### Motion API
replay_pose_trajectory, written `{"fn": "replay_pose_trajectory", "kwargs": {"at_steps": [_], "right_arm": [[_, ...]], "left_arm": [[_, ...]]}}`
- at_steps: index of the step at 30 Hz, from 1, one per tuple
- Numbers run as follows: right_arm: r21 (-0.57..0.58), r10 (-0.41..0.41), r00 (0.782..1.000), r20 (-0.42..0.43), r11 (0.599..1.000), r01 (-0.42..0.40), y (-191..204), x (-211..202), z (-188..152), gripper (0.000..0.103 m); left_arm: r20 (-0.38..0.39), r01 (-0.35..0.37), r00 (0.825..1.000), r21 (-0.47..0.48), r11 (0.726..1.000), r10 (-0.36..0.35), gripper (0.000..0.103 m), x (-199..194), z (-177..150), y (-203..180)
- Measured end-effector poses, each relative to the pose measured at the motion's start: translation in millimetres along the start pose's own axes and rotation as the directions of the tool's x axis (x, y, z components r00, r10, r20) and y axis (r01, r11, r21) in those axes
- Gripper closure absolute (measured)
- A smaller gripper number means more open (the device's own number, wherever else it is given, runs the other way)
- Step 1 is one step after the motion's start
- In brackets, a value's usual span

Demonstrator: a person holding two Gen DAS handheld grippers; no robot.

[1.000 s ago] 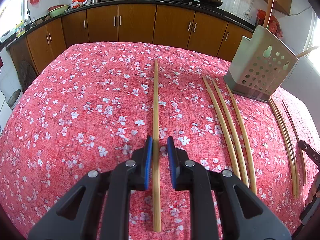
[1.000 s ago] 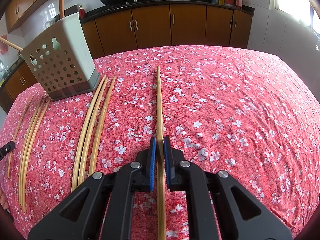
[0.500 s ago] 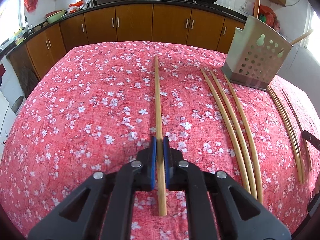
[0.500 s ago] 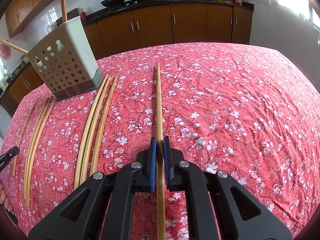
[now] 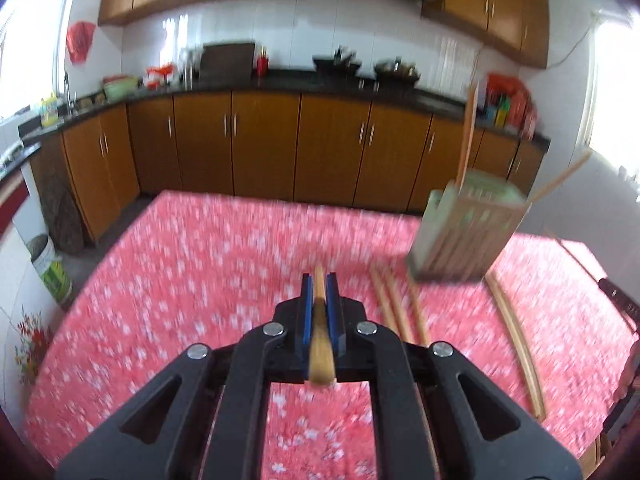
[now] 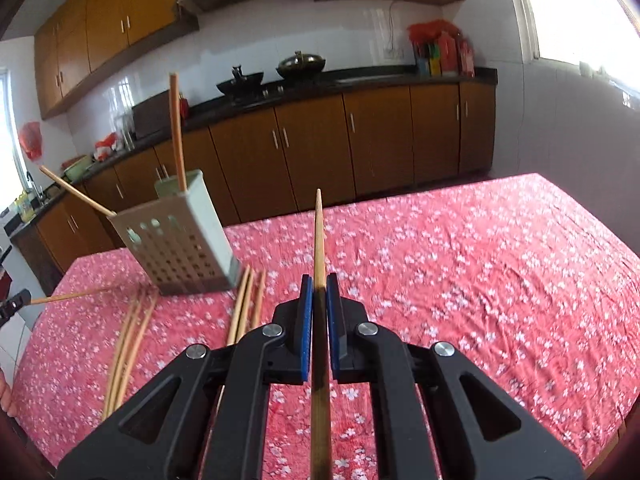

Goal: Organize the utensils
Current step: 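Lift the left tool's chopstick over the holder while the right tool carries its own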

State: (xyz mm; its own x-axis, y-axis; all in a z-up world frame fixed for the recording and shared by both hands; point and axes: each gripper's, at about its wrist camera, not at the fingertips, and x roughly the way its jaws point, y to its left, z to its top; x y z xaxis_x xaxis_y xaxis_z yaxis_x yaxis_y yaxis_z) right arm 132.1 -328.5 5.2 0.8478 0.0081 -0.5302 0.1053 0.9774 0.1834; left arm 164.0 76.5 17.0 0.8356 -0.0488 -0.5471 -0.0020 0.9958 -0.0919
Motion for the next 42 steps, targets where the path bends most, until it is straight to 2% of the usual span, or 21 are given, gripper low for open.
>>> {"fn": "replay_pose_trajectory", "kwargs": {"at_steps": [4,10,17,21,25,27,29,31,33,38,42], "right_arm": [[-0.018,-0.004,1.000,-0.018,1.000,0.004,6.8,3.9,2.4,0.095],[-0.050,-0.024,0.994,-0.107,0.999,0.018,10.2,32.5,-16.6,0.095],[-0.083,-0.059,0.963,-0.261,0.996,0.038,9.4,81.1,-44.9,0.095],[-0.095,-0.052,0.954,-0.297,0.995,0.025,11.6,84.8,-55.5,0.094],[-0.117,-0.049,0.949,-0.311,0.993,0.013,15.4,77.4,-62.4,0.083],[-0.127,-0.051,0.948,-0.315,0.992,0.011,17.3,73.1,-68.1,0.082],[-0.144,-0.059,0.950,-0.305,0.989,0.015,17.4,68.1,-70.7,0.085],[-0.138,-0.055,0.949,-0.312,0.990,0.012,16.4,66.0,-70.7,0.095],[-0.118,-0.051,0.953,-0.300,0.993,0.016,12.1,62.4,-64.8,0.095],[-0.083,-0.023,0.988,-0.153,0.997,0.011,3.1,21.4,-36.2,0.095],[-0.040,-0.004,1.000,-0.026,0.999,0.003,-3.1,-9.2,-10.9,0.095]], "left_arm": [[0.039,-0.006,0.999,0.017,1.000,0.005,0.095,-6.2,13.4,-5.0],[-0.002,0.002,1.000,0.011,1.000,-0.001,0.095,1.7,0.4,-3.0],[-0.031,0.007,0.999,0.002,1.000,-0.007,0.095,7.2,-12.4,-0.8],[-0.050,0.007,0.999,-0.002,1.000,-0.007,0.095,10.1,-18.7,-0.2],[-0.060,0.008,0.998,-0.005,1.000,-0.008,0.095,12.4,-21.9,0.2],[-0.061,0.008,0.998,-0.006,1.000,-0.008,0.095,12.8,-22.1,0.1],[-0.060,0.008,0.998,-0.006,1.000,-0.008,0.095,12.3,-22.1,0.0],[-0.057,0.008,0.998,-0.007,1.000,-0.008,0.095,11.5,-21.3,-0.2],[-0.045,0.008,0.999,-0.006,1.000,-0.009,0.095,8.0,-18.8,-0.5],[0.000,0.006,1.000,-0.005,1.000,-0.006,0.095,-4.5,-8.8,0.1],[0.041,0.008,0.999,-0.009,1.000,-0.007,0.095,-14.4,1.0,0.4]]}}
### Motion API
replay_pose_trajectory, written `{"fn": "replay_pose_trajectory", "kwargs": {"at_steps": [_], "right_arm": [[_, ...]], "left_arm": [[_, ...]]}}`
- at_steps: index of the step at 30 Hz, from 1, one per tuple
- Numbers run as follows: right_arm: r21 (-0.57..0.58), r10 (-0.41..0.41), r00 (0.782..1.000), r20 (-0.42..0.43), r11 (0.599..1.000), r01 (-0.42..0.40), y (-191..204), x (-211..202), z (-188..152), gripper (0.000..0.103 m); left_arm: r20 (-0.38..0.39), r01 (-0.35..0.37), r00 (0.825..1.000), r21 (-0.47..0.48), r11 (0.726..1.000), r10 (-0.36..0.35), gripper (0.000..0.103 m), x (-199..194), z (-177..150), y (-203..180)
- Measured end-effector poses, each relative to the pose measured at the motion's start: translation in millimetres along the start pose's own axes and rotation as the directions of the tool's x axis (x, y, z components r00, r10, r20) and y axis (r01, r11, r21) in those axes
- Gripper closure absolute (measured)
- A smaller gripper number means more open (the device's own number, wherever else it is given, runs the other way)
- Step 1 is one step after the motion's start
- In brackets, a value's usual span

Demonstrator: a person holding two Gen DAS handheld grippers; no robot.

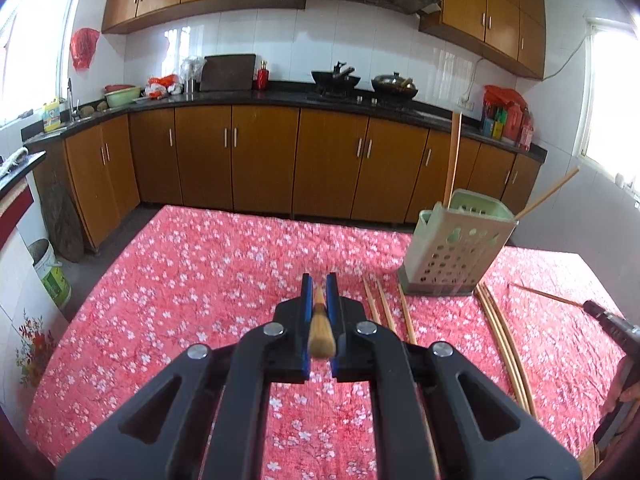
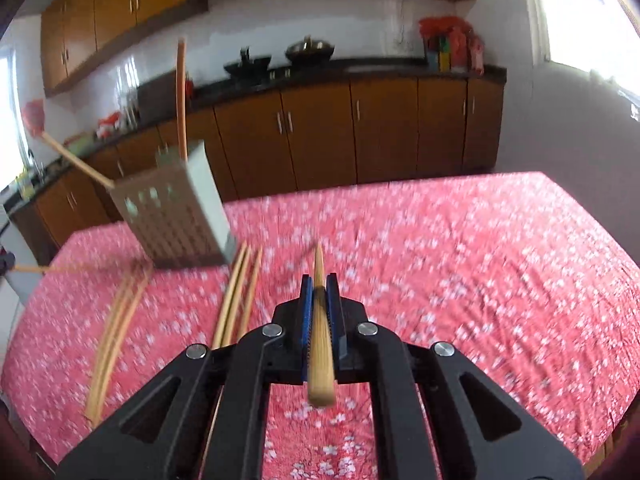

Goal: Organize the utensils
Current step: 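Lift the left tool's chopstick over the holder while the right tool carries its own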

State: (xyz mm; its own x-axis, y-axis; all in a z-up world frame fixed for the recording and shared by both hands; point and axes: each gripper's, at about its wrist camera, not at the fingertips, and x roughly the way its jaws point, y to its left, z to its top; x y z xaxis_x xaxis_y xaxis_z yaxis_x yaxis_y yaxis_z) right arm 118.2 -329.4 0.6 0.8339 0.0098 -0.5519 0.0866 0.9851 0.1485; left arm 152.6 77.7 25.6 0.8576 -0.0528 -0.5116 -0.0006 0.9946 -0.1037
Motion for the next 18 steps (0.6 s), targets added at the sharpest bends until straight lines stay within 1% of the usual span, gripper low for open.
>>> {"fn": "replay_pose_trajectory", "kwargs": {"at_steps": [4,10,13,15,18], "right_arm": [[0.023,0.000,0.997,0.073,1.000,-0.002,-4.6,-15.8,14.5,0.095],[0.039,0.017,0.992,0.126,0.999,-0.022,-3.6,-25.3,27.7,0.095],[0.044,0.044,0.985,0.165,0.998,-0.052,1.0,-37.2,38.9,0.095],[0.047,0.078,0.978,0.196,0.995,-0.089,5.0,-46.9,48.5,0.095],[0.046,0.139,0.957,0.255,0.987,-0.155,12.2,-64.8,66.2,0.095]], "left_arm": [[0.031,0.007,0.999,-0.003,1.000,-0.007,0.095,-6.8,8.8,0.8],[0.074,0.036,0.997,0.027,0.999,-0.038,0.095,-19.1,23.2,-4.4],[0.098,0.058,0.993,0.044,0.997,-0.062,0.095,-27.4,32.9,-7.3],[0.115,0.082,0.989,0.056,0.995,-0.088,0.095,-35.0,41.2,-11.1],[0.145,0.127,0.980,0.066,0.990,-0.136,0.095,-46.9,55.1,-18.5]]}}
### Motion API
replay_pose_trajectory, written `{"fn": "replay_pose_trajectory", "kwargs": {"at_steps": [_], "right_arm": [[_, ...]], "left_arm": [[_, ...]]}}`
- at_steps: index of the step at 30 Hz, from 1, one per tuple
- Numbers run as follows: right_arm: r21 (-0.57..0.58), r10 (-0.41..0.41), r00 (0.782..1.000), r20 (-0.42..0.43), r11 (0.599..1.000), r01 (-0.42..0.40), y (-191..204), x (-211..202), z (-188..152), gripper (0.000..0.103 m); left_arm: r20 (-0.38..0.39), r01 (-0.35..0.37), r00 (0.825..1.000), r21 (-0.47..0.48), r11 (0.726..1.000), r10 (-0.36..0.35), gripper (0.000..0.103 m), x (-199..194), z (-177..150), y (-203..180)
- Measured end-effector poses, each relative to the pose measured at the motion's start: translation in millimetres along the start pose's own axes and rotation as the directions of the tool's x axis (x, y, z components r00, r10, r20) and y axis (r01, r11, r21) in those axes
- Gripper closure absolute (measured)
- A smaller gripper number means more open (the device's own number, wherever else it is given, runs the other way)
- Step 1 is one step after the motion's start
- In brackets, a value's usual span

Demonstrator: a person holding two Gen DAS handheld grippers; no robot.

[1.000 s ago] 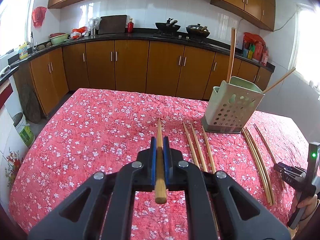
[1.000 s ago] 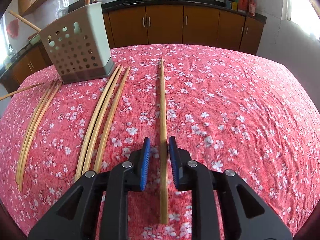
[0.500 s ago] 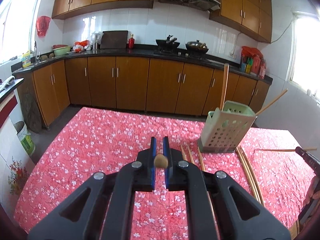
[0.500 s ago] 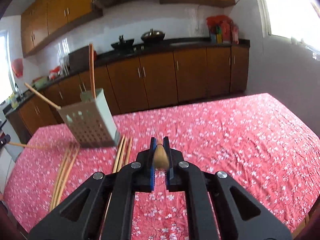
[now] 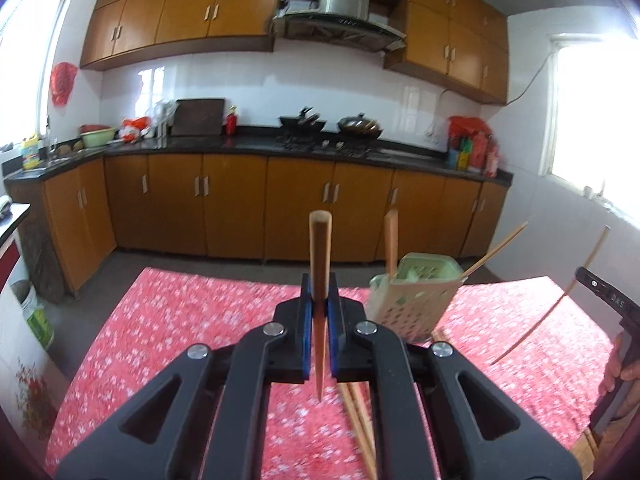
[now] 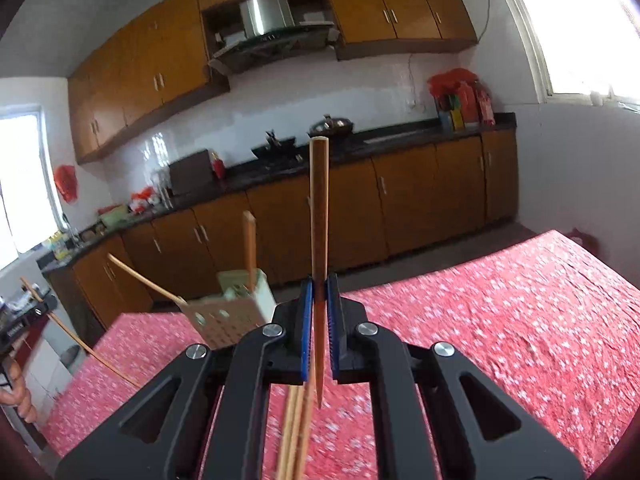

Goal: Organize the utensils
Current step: 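Lift the left tool's chopstick over the holder while the right tool carries its own, then open the left tool over the holder while the right tool drops its chopstick in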

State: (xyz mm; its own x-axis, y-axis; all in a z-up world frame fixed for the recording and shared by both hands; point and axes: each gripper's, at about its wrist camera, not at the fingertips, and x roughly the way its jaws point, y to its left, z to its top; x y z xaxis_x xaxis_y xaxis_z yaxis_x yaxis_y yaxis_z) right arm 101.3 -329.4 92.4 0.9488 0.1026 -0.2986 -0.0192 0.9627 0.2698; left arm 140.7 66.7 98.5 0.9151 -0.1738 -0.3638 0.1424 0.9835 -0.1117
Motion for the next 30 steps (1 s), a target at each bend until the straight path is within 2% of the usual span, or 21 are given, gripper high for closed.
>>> {"fn": "replay_pose_trajectory", "kwargs": {"at_steps": [4,7,11,15,18,20,26,27,29,30], "right_arm": [[0.005,0.083,0.992,0.094,0.997,-0.083,22.1,-5.4,27.9,0.095],[-0.009,0.123,0.975,0.187,0.992,-0.124,41.6,-6.1,47.7,0.095],[-0.016,0.121,0.956,0.268,0.992,-0.122,59.2,9.4,60.1,0.095],[-0.028,0.099,0.959,0.265,0.995,-0.095,65.6,37.0,57.1,0.095],[-0.029,0.088,0.972,0.220,0.996,-0.084,66.0,63.4,47.8,0.095],[-0.023,0.082,0.981,0.174,0.997,-0.079,64.6,81.2,40.5,0.095],[-0.021,0.100,0.992,0.074,0.995,-0.099,65.5,102.2,23.1,0.093],[-0.028,0.102,0.993,0.068,0.995,-0.100,67.0,102.0,21.1,0.089],[-0.040,0.095,0.993,0.076,0.995,-0.092,67.3,98.2,20.5,0.060],[-0.040,0.091,0.992,0.090,0.995,-0.088,66.8,94.2,21.7,0.057]], "left_arm": [[0.072,0.056,0.996,0.012,0.998,-0.057,0.095,-6.3,28.8,-20.3],[0.136,0.095,0.986,0.016,0.995,-0.096,0.095,-5.8,52.2,-38.5],[0.241,0.116,0.964,-0.003,0.993,-0.112,0.095,3.7,79.6,-60.3],[0.295,0.093,0.952,-0.017,0.996,-0.084,0.095,33.1,90.7,-77.1],[0.271,0.066,0.961,-0.012,0.998,-0.061,0.095,59.8,87.2,-84.2],[0.226,0.070,0.972,-0.028,0.997,-0.062,0.095,81.2,81.2,-83.8],[0.111,0.069,0.992,-0.067,0.995,-0.061,0.095,120.0,61.3,-75.0],[0.104,0.071,0.993,-0.069,0.995,-0.064,0.095,120.9,59.6,-73.0],[0.104,0.069,0.993,-0.076,0.995,-0.061,0.092,118.3,57.7,-69.0],[0.106,0.066,0.993,-0.080,0.995,-0.058,0.087,116.1,59.2,-67.3]]}}
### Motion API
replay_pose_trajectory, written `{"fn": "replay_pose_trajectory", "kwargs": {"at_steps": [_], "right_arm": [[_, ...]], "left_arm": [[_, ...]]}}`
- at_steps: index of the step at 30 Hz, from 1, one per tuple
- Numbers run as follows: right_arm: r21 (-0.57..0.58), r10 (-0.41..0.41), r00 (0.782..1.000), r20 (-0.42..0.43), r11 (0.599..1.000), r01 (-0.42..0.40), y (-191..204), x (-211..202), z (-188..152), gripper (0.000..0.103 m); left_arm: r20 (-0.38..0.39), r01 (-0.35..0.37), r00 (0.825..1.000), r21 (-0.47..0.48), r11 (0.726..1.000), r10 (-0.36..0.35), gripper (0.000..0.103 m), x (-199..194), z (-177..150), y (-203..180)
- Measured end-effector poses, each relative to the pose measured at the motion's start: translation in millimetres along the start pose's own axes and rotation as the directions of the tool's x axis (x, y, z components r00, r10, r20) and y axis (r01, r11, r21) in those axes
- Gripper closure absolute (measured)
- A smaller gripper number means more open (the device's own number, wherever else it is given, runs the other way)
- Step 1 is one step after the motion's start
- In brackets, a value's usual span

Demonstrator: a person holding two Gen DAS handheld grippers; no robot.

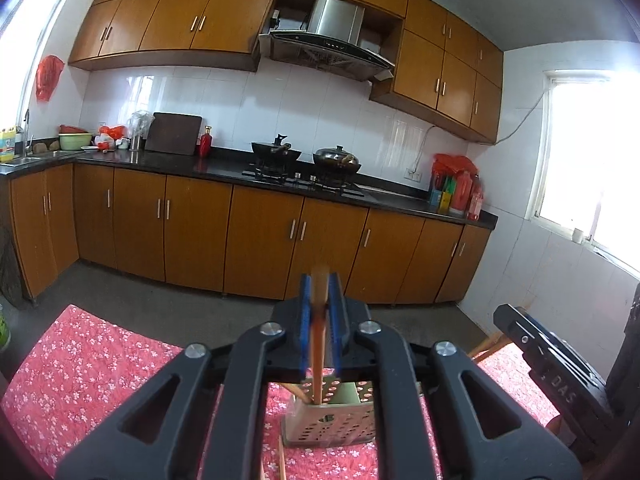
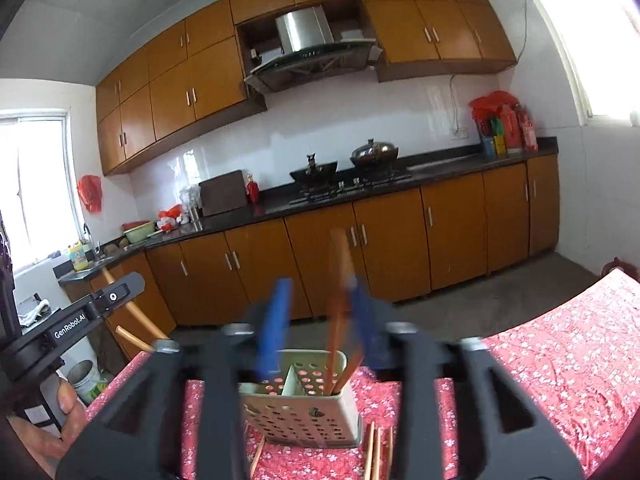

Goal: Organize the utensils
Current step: 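Open the left tool over the holder while the right tool drops its chopstick in, then lower the left tool onto a third chopstick and close it while the right tool grasps one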

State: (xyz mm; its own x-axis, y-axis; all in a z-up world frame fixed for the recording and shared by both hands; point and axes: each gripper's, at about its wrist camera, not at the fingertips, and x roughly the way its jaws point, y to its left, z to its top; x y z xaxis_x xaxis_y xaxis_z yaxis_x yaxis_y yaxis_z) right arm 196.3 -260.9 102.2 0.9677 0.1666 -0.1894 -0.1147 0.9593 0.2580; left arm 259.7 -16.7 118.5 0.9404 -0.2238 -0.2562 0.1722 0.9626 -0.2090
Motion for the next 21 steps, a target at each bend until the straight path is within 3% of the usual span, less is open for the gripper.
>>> {"fn": "replay_pose_trajectory", "kwargs": {"at_steps": [9,14,17,20,21], "right_arm": [[0.031,-0.044,0.997,0.056,0.999,0.042,-20.1,-49.3,14.9,0.057],[0.038,-0.156,0.986,-0.064,0.987,0.159,-53.0,-64.7,-18.3,0.057],[0.026,-0.195,0.946,-0.257,0.978,0.209,-74.0,-47.6,-63.1,0.063],[0.036,-0.137,0.878,-0.458,0.984,0.173,-82.1,-24.7,-111.3,0.081],[0.043,-0.114,0.857,-0.502,0.987,0.156,-80.7,-19.9,-125.8,0.082]], "left_arm": [[0.074,-0.034,0.997,-0.031,0.999,0.037,0.071,-57.3,4.0,19.8],[0.028,-0.126,0.992,-0.019,0.992,0.127,0.068,-91.8,-25.0,48.1],[-0.074,-0.185,0.980,0.017,0.983,0.186,0.067,-90.8,-61.7,68.3],[-0.204,-0.217,0.953,0.048,0.975,0.222,0.068,-78.7,-98.9,83.7],[-0.242,-0.215,0.945,0.048,0.975,0.220,0.068,-75.8,-109.4,87.3]]}}
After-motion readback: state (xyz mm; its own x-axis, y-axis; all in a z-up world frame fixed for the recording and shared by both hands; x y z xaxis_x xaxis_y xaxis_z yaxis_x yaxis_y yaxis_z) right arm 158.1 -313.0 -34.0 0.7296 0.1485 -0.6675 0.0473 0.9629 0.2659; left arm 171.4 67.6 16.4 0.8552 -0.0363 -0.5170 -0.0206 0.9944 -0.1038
